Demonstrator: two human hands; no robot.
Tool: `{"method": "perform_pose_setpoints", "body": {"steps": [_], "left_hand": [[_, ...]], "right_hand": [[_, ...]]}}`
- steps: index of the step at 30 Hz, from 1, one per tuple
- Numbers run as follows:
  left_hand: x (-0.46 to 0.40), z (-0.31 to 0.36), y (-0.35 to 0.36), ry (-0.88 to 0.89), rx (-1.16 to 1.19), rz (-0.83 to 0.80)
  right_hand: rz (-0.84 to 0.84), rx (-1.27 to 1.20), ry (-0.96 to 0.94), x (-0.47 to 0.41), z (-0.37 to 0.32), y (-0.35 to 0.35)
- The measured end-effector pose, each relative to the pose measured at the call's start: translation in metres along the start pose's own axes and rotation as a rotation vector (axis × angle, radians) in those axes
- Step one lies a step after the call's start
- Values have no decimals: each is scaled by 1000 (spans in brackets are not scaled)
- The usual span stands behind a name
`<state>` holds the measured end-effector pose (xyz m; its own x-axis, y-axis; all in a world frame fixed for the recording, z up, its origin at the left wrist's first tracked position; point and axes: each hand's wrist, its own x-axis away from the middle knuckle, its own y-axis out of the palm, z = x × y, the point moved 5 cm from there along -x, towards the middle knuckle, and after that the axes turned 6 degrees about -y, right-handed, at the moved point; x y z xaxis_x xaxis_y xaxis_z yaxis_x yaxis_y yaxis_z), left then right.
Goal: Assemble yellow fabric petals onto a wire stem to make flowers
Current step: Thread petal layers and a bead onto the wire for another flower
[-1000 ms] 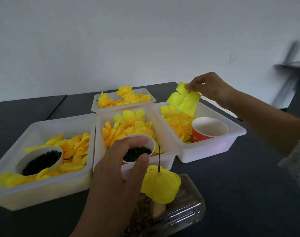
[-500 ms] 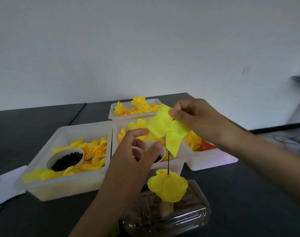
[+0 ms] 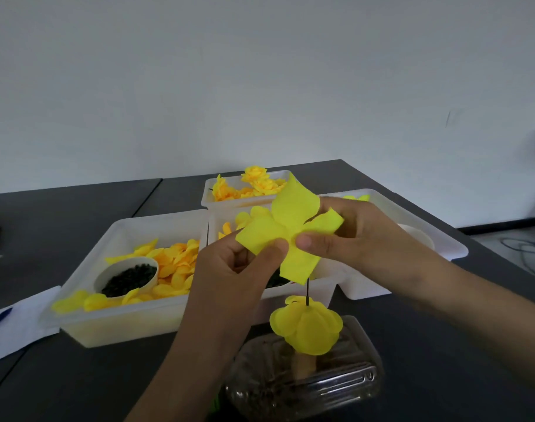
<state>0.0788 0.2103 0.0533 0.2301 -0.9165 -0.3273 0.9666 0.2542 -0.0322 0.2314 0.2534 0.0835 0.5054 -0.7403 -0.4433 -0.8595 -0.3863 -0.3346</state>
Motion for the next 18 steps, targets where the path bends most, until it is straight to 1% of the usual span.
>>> {"method": "perform_pose_setpoints", "body": {"steps": [2,4,6,10,12,14,16,18], "left_hand": [[1,0,3,4,4,-1],[2,-1,4,18,7,4],[2,-3,5,11,1,10],[3,-9,9,-14,-36,-9],[2,-6,9,48,-25,-5],[0,-1,6,150,-41,10],[-2,-1,2,226,-130,51],[-3,-1,-1,281,-157,92]], "right_hand": [[-37,-84,36,1,3,0],[-57,-97,21,2,4,1],[-36,-72,-13,2,4,0],[21,72,-84,4,5,-1],[73,204,-119,6,5,-5],[118,254,-139,8,3,-9],[153,196,-89,10,7,-14],[192,27,110,11,20,-21]]}}
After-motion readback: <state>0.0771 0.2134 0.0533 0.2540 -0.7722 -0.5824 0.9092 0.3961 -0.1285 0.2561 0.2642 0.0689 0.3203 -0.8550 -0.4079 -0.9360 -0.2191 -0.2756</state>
